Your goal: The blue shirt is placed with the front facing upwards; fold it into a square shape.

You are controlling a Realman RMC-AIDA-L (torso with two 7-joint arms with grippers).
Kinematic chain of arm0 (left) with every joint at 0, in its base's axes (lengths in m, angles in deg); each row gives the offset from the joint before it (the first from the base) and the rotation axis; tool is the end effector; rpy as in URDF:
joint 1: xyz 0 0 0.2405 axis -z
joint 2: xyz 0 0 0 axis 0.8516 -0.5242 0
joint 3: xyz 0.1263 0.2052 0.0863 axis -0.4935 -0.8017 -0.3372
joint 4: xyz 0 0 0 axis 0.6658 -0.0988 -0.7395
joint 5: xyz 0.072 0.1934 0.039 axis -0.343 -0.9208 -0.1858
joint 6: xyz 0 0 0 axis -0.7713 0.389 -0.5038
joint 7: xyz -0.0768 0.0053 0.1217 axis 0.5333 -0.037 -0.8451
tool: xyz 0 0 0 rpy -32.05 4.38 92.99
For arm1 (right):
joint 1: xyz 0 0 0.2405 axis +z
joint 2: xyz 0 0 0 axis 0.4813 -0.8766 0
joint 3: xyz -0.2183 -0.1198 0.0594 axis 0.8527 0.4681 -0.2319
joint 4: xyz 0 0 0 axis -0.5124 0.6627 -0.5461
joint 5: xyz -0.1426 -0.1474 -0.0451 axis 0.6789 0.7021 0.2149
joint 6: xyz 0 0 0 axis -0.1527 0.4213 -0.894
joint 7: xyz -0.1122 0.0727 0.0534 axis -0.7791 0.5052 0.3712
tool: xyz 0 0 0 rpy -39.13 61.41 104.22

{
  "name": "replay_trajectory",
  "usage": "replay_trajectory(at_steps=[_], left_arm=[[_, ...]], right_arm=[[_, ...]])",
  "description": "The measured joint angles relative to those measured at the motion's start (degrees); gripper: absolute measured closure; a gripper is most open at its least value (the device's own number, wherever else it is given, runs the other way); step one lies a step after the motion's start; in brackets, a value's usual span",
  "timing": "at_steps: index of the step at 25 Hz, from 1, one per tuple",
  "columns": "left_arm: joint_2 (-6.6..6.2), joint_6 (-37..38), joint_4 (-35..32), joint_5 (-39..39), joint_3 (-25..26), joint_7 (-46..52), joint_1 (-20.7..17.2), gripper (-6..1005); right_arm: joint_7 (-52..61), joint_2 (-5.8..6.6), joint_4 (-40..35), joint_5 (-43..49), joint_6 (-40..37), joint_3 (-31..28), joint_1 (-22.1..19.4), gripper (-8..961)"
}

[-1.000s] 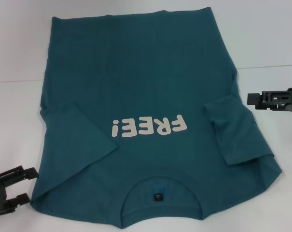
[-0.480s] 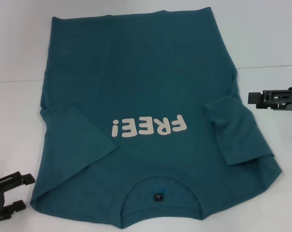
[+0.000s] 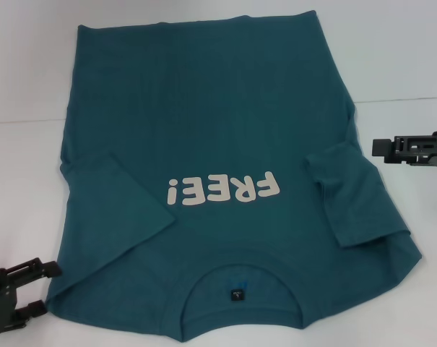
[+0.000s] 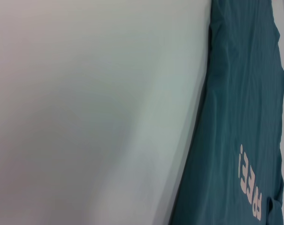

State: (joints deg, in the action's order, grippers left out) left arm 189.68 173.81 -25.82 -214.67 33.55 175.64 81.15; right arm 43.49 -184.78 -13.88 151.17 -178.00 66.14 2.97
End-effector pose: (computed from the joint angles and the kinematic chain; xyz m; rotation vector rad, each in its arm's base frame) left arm -0.3650 0.2800 0.0256 -1.5595 -2.3378 -0.7393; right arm 0.2830 0.3583 0.1120 -2.2984 1.5778 0.7218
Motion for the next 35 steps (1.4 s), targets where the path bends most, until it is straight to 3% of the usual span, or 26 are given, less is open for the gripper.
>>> replay_trajectory(at_steps=[15,27,29,35], left_arm=[[0.25,-0.4,1.65,0.44,-2.17,-0.74,2.53,126],[0.14,0.51,1.43,1.51,-2.17,-2.31,2.73,266],[0.1,0.67,1.44,1.49,-2.17,-2.91,2.63,485],[-0.02,1.78,1.96,1.62,-2.02,-7.54,2.64,734]], right_arm=[[-0.19,0.0,0.0,-0.32,-0.05,-0.32,-0.37,309],[-0.3,0.09,0.0,-0.36,-0.45,-2.26,-0.62,309],[-0.33,0.09,0.0,-0.28,-0.45,-2.26,-0.62,309],[-0.46,0.1,0.0,0.04,-0.34,-1.86,-0.75,308]])
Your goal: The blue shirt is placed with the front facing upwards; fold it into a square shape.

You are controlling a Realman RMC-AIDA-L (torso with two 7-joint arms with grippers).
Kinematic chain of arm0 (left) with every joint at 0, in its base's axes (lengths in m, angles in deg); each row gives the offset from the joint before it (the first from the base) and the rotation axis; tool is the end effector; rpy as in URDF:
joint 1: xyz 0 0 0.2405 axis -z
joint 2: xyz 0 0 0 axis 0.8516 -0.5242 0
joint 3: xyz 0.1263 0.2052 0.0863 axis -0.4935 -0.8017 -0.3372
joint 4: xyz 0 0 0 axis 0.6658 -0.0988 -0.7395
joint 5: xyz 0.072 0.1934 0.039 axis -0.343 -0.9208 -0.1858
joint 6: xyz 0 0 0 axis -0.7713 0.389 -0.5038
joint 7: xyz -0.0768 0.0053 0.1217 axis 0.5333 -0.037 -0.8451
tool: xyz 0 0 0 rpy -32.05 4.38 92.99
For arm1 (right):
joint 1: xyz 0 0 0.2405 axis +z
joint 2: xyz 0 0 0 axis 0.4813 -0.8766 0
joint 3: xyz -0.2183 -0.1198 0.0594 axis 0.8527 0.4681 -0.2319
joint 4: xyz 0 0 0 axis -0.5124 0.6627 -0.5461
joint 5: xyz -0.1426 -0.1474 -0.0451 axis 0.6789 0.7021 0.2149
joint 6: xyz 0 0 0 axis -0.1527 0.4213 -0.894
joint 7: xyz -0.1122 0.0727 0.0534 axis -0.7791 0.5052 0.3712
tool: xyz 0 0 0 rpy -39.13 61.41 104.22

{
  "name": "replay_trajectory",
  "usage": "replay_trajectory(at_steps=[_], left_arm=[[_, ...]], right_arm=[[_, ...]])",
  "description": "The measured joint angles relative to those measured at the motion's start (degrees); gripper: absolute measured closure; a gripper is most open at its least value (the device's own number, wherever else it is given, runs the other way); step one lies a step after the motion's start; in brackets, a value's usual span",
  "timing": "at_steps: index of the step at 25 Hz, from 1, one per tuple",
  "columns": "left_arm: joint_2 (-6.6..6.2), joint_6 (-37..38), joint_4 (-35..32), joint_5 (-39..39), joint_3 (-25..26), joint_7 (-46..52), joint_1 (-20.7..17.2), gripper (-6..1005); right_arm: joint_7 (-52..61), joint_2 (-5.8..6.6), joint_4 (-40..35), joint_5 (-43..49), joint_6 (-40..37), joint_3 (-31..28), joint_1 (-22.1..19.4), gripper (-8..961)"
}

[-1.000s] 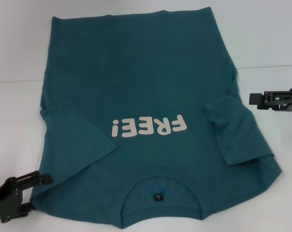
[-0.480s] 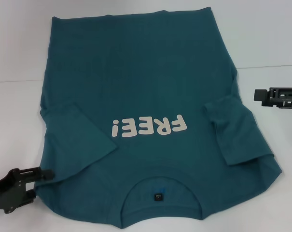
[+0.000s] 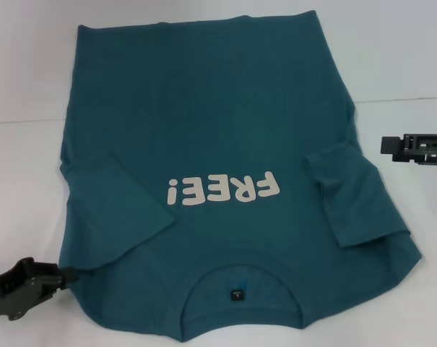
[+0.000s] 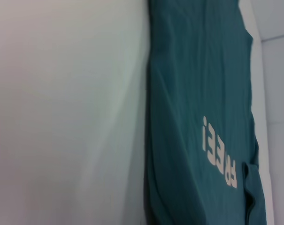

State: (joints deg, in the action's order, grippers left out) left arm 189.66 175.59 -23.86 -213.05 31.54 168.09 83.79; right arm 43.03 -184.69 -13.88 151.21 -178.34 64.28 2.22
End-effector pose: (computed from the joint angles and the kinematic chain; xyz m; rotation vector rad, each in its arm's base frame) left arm -0.3431 0.2934 0.0155 -1.8031 -2.2215 -0.7371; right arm 0.2891 0.3543 0.1172 -2.2680 1.5804 0.7490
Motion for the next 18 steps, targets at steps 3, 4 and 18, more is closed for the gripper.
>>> replay_trajectory(at_steps=[3,4,18], left_arm=[[-0.28,0.29,1.18,0.25,0.39,-1.94,0.46,868],[-0.32,0.32,1.45,0.34,0.46,-2.3,0.57,912],[-1.07,4.82,3.29,5.05,2.83,-6.4,1.24,977]], right_arm=[[-0.01,0.08,0.0,0.04,-0.02,-0.02,-0.05,308],[-0.01,0.12,0.0,0.04,-0.03,-0.01,-0.05,308],[1.99,2.42,-0.41,14.03,-2.71,0.21,0.3,308]])
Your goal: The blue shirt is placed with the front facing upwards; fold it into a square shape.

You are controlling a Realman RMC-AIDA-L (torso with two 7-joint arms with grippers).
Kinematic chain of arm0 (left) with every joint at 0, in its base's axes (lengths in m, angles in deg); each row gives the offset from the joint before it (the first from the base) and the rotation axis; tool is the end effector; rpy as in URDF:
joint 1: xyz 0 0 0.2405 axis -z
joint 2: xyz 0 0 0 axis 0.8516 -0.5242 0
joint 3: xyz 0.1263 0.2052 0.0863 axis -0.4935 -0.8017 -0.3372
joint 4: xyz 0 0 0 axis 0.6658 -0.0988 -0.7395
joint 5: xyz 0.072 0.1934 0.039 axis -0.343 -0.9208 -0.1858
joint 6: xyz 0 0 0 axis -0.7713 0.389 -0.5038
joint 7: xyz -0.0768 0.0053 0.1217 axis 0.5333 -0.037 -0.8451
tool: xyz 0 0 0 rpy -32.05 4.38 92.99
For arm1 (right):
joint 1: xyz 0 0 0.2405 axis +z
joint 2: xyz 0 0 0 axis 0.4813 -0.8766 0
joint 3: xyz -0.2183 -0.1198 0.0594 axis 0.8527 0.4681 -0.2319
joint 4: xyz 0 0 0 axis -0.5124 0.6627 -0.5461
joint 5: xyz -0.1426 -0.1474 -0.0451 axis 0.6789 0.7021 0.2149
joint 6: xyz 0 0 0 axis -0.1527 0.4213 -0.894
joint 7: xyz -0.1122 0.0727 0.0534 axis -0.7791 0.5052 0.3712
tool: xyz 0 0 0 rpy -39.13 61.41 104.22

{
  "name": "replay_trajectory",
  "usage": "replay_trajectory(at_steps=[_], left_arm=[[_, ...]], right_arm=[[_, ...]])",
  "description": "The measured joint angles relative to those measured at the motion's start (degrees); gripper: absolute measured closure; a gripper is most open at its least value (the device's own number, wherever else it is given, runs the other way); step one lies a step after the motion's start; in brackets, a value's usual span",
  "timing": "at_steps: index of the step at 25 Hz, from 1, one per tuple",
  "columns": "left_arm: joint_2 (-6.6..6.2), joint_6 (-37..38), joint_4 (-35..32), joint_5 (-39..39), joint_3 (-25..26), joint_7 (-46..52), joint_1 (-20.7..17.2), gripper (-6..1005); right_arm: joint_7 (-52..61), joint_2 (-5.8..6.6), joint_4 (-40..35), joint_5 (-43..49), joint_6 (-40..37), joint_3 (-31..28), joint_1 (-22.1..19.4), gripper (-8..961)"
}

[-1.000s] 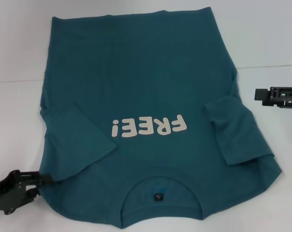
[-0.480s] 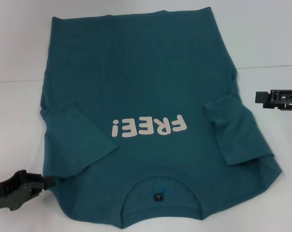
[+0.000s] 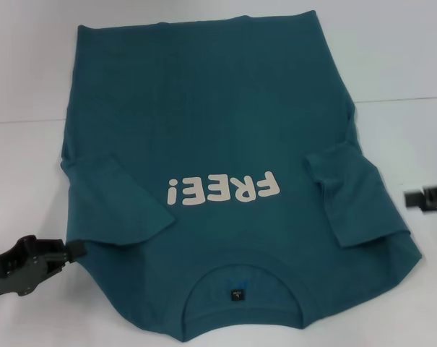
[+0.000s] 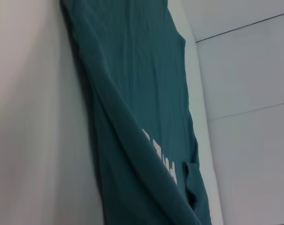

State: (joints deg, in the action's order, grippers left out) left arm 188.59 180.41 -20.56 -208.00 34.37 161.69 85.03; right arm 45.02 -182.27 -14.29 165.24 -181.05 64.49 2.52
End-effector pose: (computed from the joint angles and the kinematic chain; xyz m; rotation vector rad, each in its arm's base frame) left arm -0.3253 0.2987 0.0217 -1.9321 -2.1284 -0.9307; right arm 0.3164 0.3387 0.1220 -2.2709 1.6948 0.3856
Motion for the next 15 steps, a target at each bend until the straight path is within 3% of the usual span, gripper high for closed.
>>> replay_trajectory(at_steps=[5,15], left_arm=[[0.06,-1.18,0.41,-0.07,-0.05,0.15,0.11,976],[0.23,-2.33,0.82,0.21,-0.09,0.29,0.28,977]], right_arm=[[4.03,1.07,-0.1,6.75,1.08,-0.43,-0.31,307],[6.32,0.09,5.86,10.5,7.94,-0.23,0.65,307]])
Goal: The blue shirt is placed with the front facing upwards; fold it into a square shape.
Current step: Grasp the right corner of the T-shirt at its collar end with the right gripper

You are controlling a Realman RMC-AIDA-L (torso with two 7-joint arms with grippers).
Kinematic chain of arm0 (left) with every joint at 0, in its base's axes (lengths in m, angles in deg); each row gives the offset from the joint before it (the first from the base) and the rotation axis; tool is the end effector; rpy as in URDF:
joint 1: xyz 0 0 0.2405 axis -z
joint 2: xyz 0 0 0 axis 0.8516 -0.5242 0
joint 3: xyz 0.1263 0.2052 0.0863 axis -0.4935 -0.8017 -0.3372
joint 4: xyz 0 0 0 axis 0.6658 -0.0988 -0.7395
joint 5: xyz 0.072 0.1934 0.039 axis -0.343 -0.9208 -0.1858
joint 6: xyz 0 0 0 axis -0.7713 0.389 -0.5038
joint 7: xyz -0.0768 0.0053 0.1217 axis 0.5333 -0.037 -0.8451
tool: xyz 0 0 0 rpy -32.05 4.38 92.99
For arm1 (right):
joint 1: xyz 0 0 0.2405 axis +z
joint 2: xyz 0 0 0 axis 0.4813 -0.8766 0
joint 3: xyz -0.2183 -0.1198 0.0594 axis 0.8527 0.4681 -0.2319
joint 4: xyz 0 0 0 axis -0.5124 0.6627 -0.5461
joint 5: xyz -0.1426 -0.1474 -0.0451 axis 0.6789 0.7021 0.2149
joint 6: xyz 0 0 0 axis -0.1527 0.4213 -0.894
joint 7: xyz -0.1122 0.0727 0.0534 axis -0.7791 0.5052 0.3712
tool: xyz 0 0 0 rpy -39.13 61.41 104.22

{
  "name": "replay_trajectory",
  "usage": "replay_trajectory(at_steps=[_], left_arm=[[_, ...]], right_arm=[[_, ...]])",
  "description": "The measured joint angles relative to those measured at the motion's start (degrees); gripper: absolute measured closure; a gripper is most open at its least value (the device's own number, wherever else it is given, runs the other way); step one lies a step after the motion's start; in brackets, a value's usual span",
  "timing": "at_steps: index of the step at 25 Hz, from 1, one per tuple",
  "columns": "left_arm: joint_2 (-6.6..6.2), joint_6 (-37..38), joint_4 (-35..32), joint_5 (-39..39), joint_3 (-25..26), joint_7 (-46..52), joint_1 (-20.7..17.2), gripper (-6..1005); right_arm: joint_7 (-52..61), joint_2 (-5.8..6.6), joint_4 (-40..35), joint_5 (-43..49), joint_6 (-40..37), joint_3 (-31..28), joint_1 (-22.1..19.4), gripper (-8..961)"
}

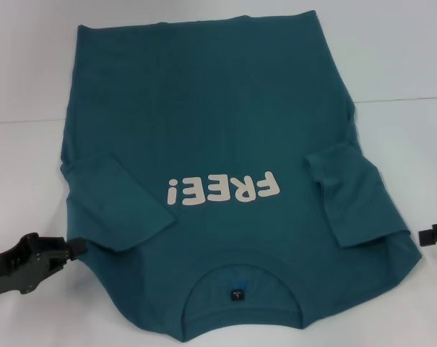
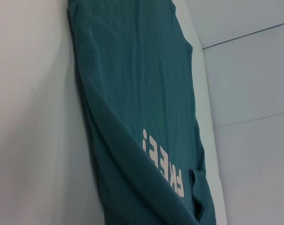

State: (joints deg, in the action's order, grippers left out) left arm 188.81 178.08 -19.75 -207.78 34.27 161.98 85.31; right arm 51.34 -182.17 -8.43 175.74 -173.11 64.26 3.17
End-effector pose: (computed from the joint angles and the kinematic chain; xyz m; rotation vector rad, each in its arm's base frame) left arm -0.3271 0.3025 0.0178 -1.8950 -2.1344 -0.9288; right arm 0.3521 0.3341 0.1046 -2.0497 1.8977 0.1844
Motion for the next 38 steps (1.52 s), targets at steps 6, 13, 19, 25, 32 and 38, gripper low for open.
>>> replay_trajectory(at_steps=[6,13,19,25,32,38], left_arm=[[0.13,-0.39,0.0,0.06,0.23,0.0,-0.43,977],[0.18,-0.49,-0.05,0.11,0.29,-0.01,-0.55,978],[0.23,-0.52,-0.06,0.16,0.36,-0.06,-0.56,978],[0.22,-0.63,-0.06,0.22,0.46,-0.03,-0.56,977],[0.22,-0.76,-0.05,0.25,0.54,0.0,-0.56,976],[0.22,-0.7,-0.05,0.21,0.54,0.0,-0.62,976]], right_arm=[[0.2,-0.44,4.54,0.04,3.81,0.21,1.39,319],[0.2,-1.06,6.13,0.14,5.44,0.26,2.4,335],[0.2,-1.26,7.02,0.23,6.2,0.62,3.27,350],[-0.32,-1.8,6.67,0.35,6.49,2.5,3.91,364],[0.04,-1.86,6.55,1.0,6.85,3.11,4.19,605],[0.1,-1.57,6.39,1.01,6.41,3.13,3.95,817]])
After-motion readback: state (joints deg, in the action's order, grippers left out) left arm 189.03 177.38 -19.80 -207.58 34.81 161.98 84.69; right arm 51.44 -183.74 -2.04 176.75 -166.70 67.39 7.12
